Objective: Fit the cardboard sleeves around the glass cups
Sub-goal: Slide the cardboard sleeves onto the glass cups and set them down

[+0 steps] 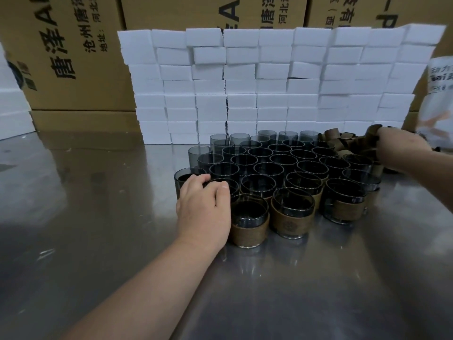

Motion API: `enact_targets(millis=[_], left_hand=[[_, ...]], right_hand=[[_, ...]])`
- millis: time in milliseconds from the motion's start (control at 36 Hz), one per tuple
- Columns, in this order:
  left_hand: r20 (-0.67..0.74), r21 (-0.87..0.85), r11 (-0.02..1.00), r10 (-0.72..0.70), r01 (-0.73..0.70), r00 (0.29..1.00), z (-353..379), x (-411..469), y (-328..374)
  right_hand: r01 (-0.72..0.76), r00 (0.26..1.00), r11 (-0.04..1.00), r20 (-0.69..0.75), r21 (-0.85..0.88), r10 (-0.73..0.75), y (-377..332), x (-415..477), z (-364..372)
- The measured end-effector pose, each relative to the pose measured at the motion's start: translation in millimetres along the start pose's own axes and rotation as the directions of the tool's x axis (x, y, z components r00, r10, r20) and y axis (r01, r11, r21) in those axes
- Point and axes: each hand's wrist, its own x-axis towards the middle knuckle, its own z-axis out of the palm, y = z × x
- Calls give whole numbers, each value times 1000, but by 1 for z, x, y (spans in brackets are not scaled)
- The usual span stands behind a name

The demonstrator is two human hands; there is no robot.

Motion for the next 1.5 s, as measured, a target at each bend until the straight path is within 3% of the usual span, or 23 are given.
enact_targets(millis=[167,306,444,750,1167,1389,1500], left_hand=[[7,17,1000,3,-3,1000,0,0,0],[-1,-6,1000,-2,2,1000,-1,0,1],[1,-8,1000,-5,5,1000,-1,0,1],[-9,-43,999,-5,5,1000,0,1,0],[-18,-36,999,-2,1,1000,1,1,-1],[-4,-4,1000,6,-6,1000,1,2,-3],[-17,-9,1000,7,-7,1000,2,2,-3]], right_hand=[[108,989,982,-117,152,-90,-16,-3,-17],[235,957,968,-195,87,-215,-43,-2,-33],[314,950,950,-11,0,-314,-86,-4,-51],[319,870,935,343,157,-354,-125,-24,-46],[222,885,925,334,309,-324,-135,-29,-30],[319,868,909,302,266,-393,-146,-31,-37],[426,802,880,363,210,-475,-159,-38,-46]])
